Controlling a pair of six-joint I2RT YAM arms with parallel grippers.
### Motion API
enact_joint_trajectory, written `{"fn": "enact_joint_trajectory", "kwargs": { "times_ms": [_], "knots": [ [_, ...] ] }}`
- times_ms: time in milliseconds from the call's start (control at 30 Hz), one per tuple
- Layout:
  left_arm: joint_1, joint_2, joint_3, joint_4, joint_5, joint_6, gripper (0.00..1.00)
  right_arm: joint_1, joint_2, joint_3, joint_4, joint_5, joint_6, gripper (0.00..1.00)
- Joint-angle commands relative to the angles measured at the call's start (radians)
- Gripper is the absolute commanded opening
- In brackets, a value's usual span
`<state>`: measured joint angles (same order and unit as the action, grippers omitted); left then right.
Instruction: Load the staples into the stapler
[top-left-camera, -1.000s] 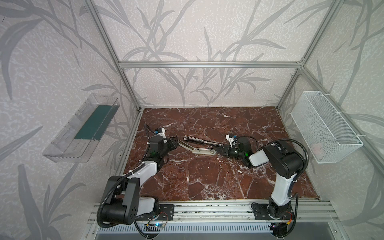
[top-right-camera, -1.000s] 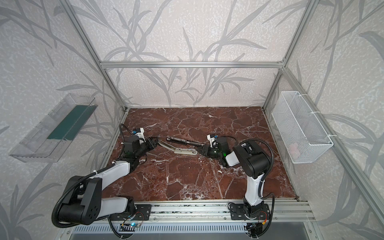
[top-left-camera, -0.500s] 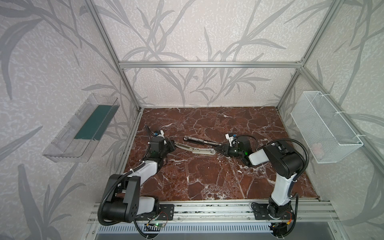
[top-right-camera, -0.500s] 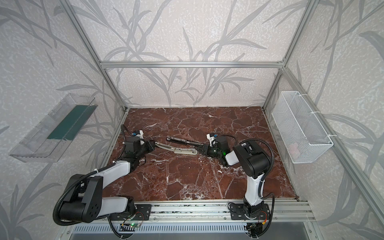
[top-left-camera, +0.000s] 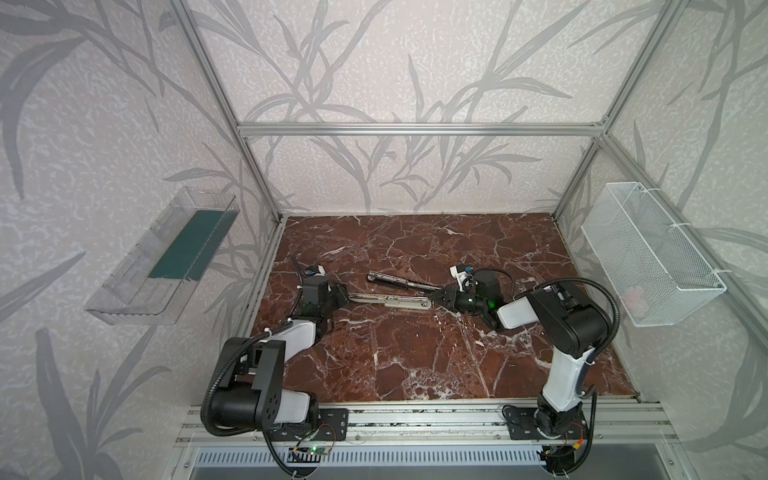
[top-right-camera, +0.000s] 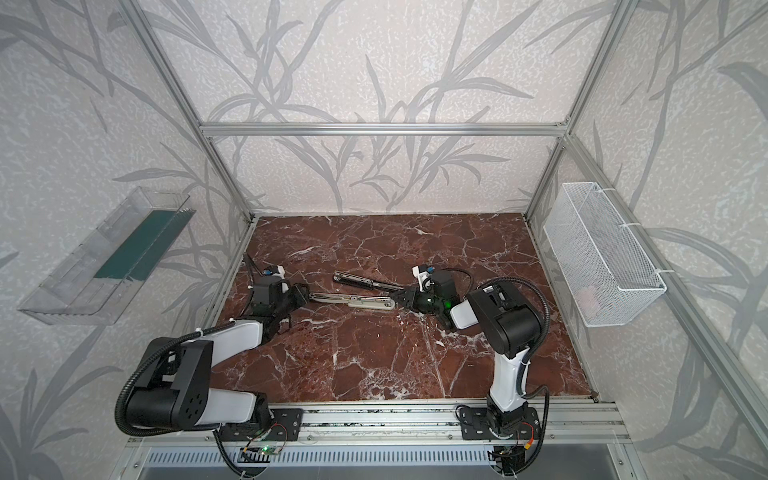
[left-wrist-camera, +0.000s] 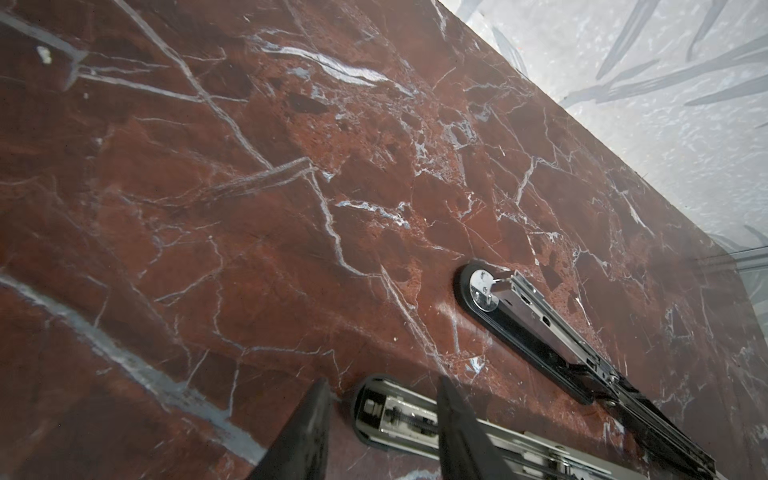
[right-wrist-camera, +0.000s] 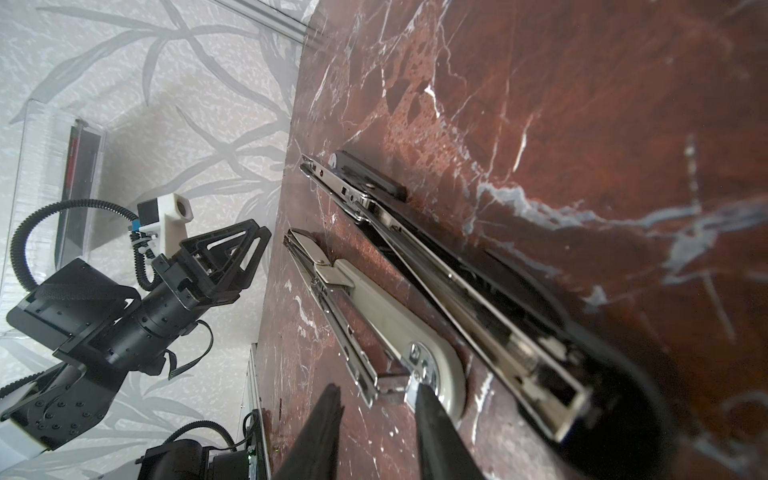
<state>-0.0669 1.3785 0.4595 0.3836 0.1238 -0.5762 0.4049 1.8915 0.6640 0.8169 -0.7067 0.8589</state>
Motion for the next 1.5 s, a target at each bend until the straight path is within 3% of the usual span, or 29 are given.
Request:
{"fn": "enact_joint_trajectory", "kwargs": {
  "times_ms": [0,233,367,567,600,633,667,800,1033,1200,1467],
  "knots": [
    [0.006,-0.087,0.030,-0.054,-0.007,-0.015,0.46,-0.004,-0.109,0.047,-0.168,0.009,-0.077,0.32],
    [-0.027,-0.268,0.088,-0.244,0.108,-0.062,0.52,-0.003,-0.341,0.213,-0.784,0.143,-0.370,0.33],
    [-0.107,-0.309,0.086,-0.315,0.148,-0.080,0.53,-0.003,-0.379,0.272,-0.965,0.208,-0.453,0.33],
    [-0.356,-0.255,0.073,-0.305,0.085,-0.109,0.59,-0.002,-0.444,0.275,-1.085,0.326,-0.481,0.38],
    [-0.393,-0.230,0.073,-0.288,0.082,-0.113,0.65,-0.001,-0.455,0.282,-1.117,0.365,-0.489,0.43],
    [-0.423,-0.203,0.080,-0.276,0.082,-0.117,0.70,-0.002,-0.463,0.288,-1.145,0.409,-0.497,0.65],
    [-0.450,-0.173,0.091,-0.264,0.093,-0.113,0.71,-0.004,-0.469,0.292,-1.165,0.448,-0.505,0.67],
    [-0.531,-0.083,0.165,-0.296,0.082,-0.064,0.72,-0.053,-0.431,0.326,-1.198,0.498,-0.498,0.68],
    [-0.613,0.001,0.244,-0.314,0.083,-0.026,0.66,-0.098,-0.225,0.462,-1.219,0.474,-0.481,0.64],
    [-0.640,0.017,0.264,-0.359,0.085,-0.003,0.64,-0.118,-0.076,0.549,-1.225,0.425,-0.469,0.55],
    [-0.648,0.054,0.278,-0.360,0.090,0.001,0.64,-0.118,0.034,0.597,-1.244,0.378,-0.461,0.54]
  ]
}}
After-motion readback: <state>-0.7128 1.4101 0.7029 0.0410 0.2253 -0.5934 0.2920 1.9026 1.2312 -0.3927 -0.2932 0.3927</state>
